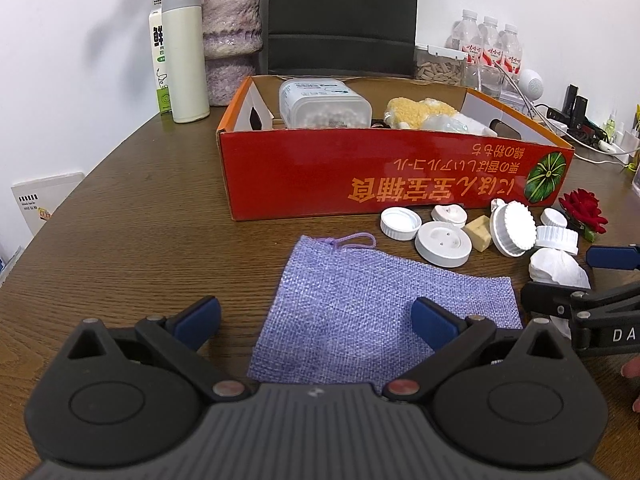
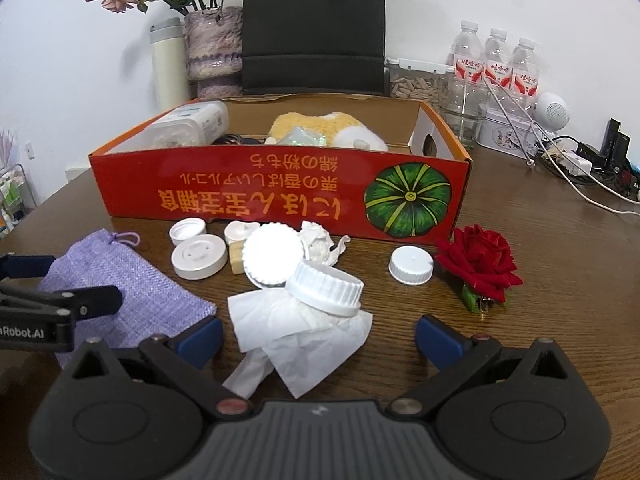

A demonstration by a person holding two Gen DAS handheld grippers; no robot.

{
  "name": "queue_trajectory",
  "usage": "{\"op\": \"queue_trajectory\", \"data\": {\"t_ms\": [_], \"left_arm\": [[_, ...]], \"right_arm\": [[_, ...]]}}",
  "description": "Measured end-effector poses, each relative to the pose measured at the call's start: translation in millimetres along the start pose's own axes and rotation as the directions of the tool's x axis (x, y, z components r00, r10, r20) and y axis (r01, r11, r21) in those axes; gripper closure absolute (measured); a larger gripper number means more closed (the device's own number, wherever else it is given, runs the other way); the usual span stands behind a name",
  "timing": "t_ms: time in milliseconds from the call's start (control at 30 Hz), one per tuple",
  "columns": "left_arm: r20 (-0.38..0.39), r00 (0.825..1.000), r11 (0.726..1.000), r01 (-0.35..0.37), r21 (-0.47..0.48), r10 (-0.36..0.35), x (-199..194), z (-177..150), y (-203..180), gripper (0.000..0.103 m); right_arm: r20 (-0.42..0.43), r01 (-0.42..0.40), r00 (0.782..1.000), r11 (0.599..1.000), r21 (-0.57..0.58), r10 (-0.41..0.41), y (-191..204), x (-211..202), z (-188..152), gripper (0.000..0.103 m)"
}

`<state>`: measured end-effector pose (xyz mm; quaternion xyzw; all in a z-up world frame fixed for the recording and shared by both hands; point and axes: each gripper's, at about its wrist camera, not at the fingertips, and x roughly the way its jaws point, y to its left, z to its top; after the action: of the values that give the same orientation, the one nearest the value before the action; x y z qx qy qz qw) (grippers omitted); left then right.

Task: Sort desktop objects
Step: 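Withdraw both tools from the box back over the lavender pouch and tissues, then grasp the lavender pouch with the left tool while the right tool grasps the white tissues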

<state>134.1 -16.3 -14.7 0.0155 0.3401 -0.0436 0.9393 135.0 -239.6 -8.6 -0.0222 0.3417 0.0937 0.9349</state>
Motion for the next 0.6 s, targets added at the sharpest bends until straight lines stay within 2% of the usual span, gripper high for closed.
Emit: {"op": "queue_trajectory", "data": {"t_ms": [533,600], "left_arm": [[0.000,1.000,1.000,0.000,0.000,0.000,-0.1,-0.3,-0.5,0.000],[0.001,1.000,1.000,-0.001,0.002,0.001,-0.1,-0.3,-0.4,0.000]], "right_arm": [[0.002,-0.002,1.000,1.000,0.002,0.002,-0.3,-0.2,-0.4,0.000],[0.009,-0.003,1.000,1.000,-0.001,0.003,0.1,-1.6,-0.9,0.005]]}}
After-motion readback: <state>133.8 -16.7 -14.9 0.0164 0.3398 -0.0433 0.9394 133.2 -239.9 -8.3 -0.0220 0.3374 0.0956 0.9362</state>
